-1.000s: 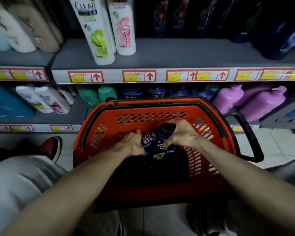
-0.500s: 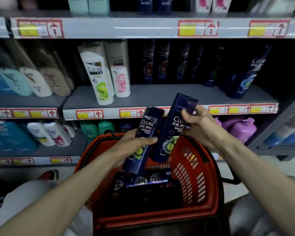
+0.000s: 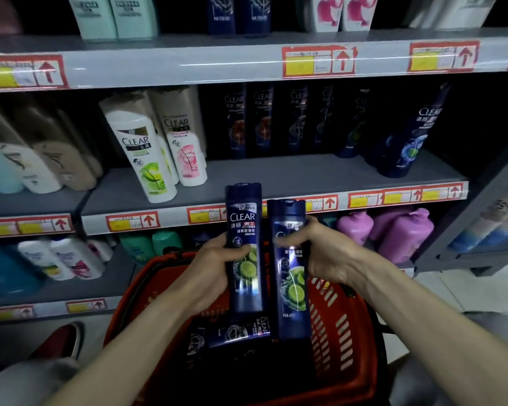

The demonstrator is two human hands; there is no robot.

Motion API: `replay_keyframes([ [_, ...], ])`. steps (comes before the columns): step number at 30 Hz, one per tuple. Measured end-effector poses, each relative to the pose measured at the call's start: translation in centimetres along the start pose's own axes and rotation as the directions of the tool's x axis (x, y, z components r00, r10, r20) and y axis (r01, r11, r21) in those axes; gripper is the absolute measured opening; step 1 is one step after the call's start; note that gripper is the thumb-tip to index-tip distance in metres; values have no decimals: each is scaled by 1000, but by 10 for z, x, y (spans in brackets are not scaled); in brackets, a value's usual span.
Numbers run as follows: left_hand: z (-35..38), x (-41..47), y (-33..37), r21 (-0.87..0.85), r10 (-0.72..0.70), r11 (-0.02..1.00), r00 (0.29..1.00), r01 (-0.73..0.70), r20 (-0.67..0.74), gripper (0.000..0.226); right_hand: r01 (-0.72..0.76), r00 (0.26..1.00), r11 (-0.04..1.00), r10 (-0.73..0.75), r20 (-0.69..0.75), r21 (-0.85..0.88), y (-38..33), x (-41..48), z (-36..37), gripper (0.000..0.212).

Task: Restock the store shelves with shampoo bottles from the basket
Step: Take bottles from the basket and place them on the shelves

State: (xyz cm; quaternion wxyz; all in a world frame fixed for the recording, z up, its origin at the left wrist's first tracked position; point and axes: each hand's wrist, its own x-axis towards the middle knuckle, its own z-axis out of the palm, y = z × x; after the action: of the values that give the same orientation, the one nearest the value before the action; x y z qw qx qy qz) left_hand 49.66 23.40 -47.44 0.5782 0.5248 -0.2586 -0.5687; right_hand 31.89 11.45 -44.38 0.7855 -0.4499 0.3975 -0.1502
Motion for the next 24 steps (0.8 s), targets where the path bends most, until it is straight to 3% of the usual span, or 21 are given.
replay_keyframes([
  [2, 0, 1, -3, -2, 2, 1000, 1000, -2, 31, 42, -13, 999, 999, 15, 34, -49, -4, 2, -1, 73],
  [4, -3, 3, -5, 2, 17, 1000, 999, -17, 38, 47, 11, 997, 995, -4, 74, -97, -9, 2, 1, 59],
  [6, -6, 4, -6, -34, 33, 999, 999, -33, 0, 49, 64, 998, 986, -64, 7, -153, -12, 5, 3, 50],
  [9, -5, 3, -6, -80, 35, 996, 999, -37, -24, 46, 94, 990, 994, -99, -99, -50, -15, 16, 4, 67],
  [11, -3, 3, -6, -86, 38, 995, 999, -41, -33, 46, 68, 995, 998, -67, -76, 6, -19, 20, 7, 62],
  [16, -2, 6, -4, -45, 71, 996, 995, -74, -67, 47, -27, 998, 997, 24, -50, -71, -17, 27, 6, 80],
  [20, -8, 11, 1, -33, 94, 995, 992, -97, -80, 44, -32, 989, 999, 32, 144, -4, -18, 23, 1, 32],
  [24, -15, 17, 4, -8, 127, 992, 988, -128, -93, 47, 93, 992, 996, -93, 89, 7, -18, 30, -4, 67],
])
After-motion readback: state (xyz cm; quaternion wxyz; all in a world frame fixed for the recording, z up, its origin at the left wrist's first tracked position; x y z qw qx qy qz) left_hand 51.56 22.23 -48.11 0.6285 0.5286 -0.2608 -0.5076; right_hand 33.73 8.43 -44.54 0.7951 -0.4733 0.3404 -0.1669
